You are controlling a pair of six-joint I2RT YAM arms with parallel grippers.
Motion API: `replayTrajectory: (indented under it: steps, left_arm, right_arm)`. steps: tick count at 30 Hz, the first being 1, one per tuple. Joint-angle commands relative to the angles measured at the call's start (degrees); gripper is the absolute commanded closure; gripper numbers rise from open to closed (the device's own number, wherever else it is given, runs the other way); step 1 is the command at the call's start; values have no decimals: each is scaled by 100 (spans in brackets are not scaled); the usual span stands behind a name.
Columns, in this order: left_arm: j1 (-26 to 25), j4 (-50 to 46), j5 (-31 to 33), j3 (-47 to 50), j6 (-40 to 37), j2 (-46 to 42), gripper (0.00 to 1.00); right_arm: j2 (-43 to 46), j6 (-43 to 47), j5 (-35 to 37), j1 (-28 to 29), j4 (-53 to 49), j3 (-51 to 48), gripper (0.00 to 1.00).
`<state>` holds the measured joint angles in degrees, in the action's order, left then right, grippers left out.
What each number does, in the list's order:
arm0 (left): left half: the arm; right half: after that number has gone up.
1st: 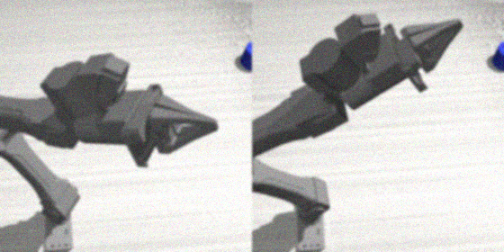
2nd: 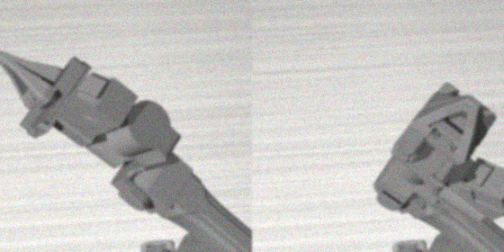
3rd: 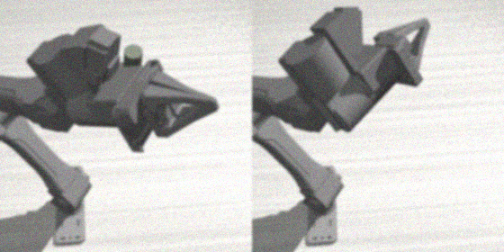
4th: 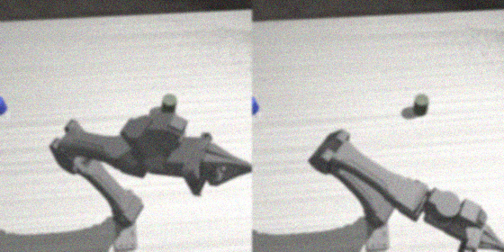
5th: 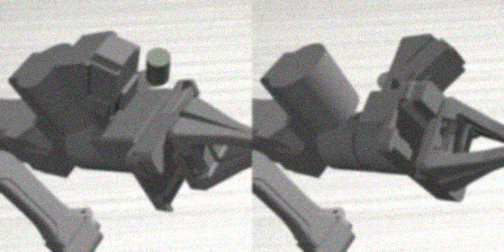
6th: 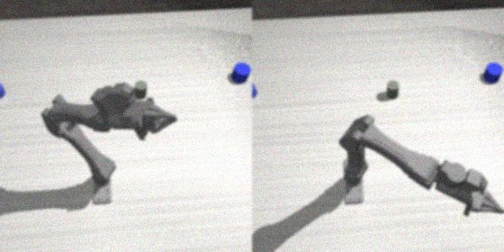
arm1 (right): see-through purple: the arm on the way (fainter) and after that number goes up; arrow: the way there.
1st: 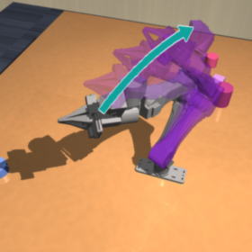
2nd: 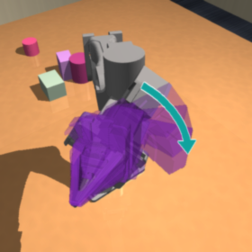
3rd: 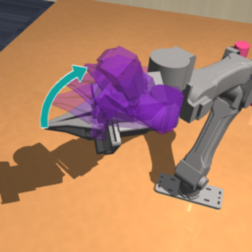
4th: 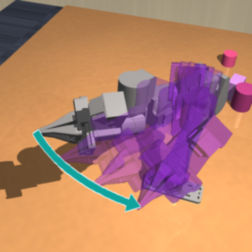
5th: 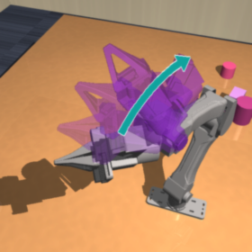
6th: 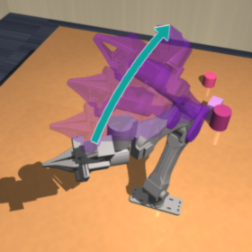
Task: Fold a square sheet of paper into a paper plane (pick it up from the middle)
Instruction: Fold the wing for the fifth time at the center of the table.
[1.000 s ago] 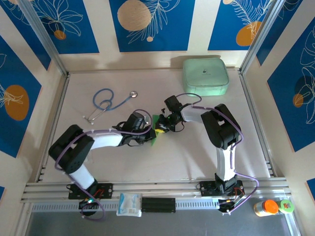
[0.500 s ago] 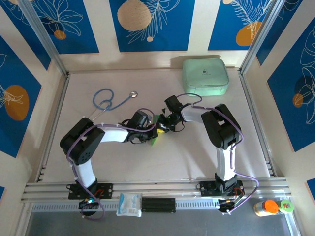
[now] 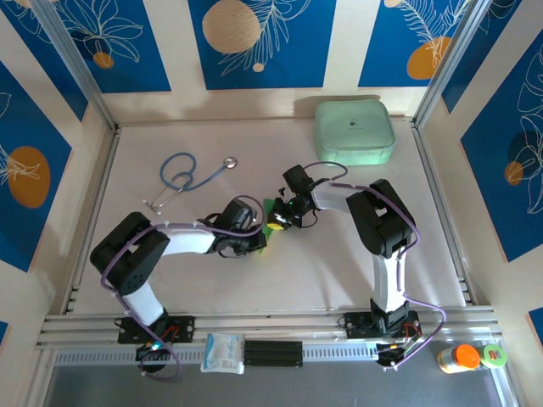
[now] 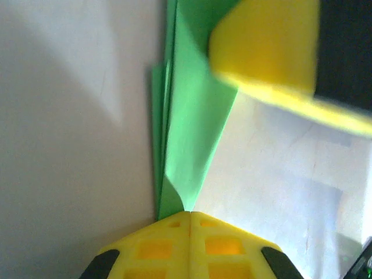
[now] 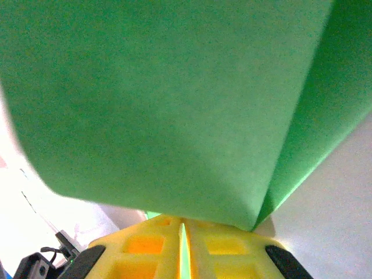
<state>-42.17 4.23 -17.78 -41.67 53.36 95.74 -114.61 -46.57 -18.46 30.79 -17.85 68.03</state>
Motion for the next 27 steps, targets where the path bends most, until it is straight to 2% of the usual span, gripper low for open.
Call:
replayTrajectory:
  steps: [1, 7, 14, 22, 27]
  left_arm:
    - [-115, -1110, -201, 118, -255, -326, 100]
    - [59, -819, 53, -376, -288, -627, 99]
    - [205, -202, 138, -715, -184, 130, 100]
    - [218, -328, 362, -673, -196, 533, 100]
    - [209, -457, 416, -440, -152, 554, 100]
  right_arm:
    - [-376, -80, 581, -11, -725, -185, 86]
    - [-329, -89, 550, -2, -690, -194, 86]
    - [-304, -21, 306, 6, -537, -194, 86]
    - [-111, 192, 107, -2, -354, -202, 86]
    - [127, 681, -129, -45, -102, -142, 86]
